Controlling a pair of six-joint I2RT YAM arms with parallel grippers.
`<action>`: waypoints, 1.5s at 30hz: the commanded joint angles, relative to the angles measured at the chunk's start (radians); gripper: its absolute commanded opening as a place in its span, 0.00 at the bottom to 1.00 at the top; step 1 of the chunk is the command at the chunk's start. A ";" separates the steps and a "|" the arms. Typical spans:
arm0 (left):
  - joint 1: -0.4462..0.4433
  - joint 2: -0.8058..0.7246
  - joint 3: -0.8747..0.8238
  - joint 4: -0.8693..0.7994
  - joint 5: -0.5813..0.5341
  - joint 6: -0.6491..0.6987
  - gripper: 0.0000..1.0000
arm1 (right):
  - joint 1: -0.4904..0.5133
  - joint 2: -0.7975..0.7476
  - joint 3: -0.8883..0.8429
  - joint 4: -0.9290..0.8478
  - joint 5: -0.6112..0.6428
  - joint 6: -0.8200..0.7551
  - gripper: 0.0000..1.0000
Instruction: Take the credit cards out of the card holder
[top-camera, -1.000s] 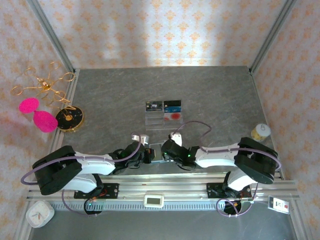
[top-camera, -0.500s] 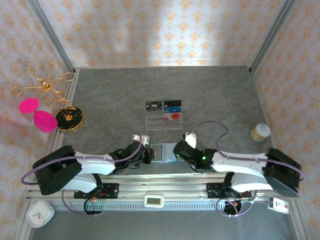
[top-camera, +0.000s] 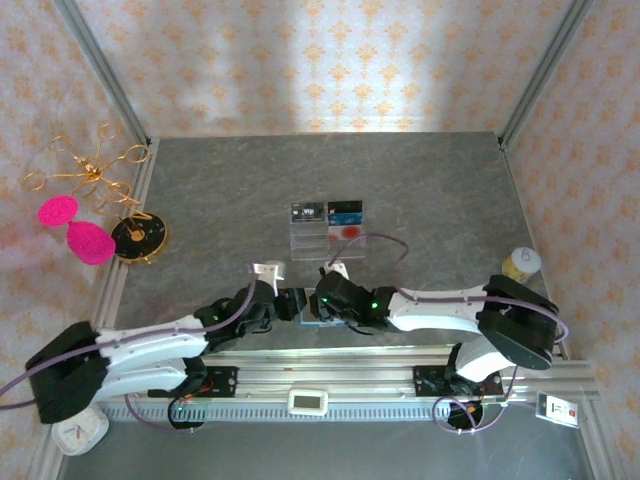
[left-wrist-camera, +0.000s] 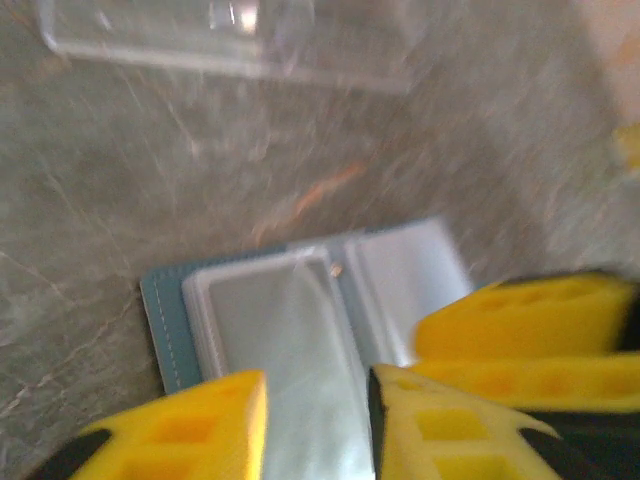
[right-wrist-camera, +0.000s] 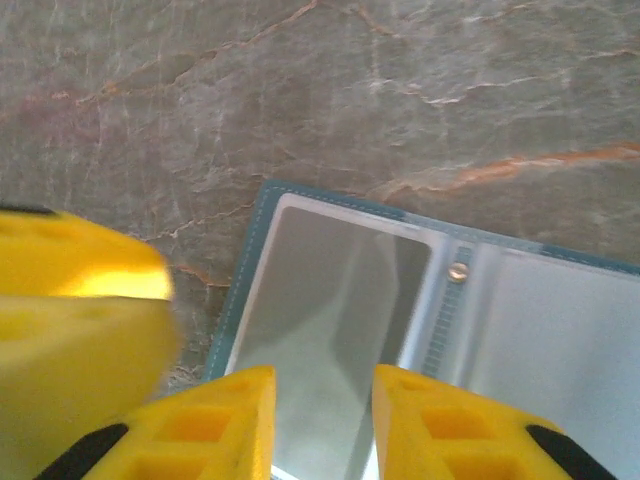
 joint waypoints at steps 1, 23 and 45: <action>-0.001 -0.121 -0.028 -0.136 -0.134 -0.015 0.41 | 0.011 0.056 0.055 -0.052 0.065 -0.049 0.30; 0.011 -0.139 -0.056 -0.119 -0.048 0.002 0.42 | 0.090 0.229 0.145 -0.133 0.221 -0.045 0.01; -0.006 0.225 -0.016 0.153 0.173 0.012 0.17 | 0.085 0.043 -0.005 0.065 0.176 0.101 0.07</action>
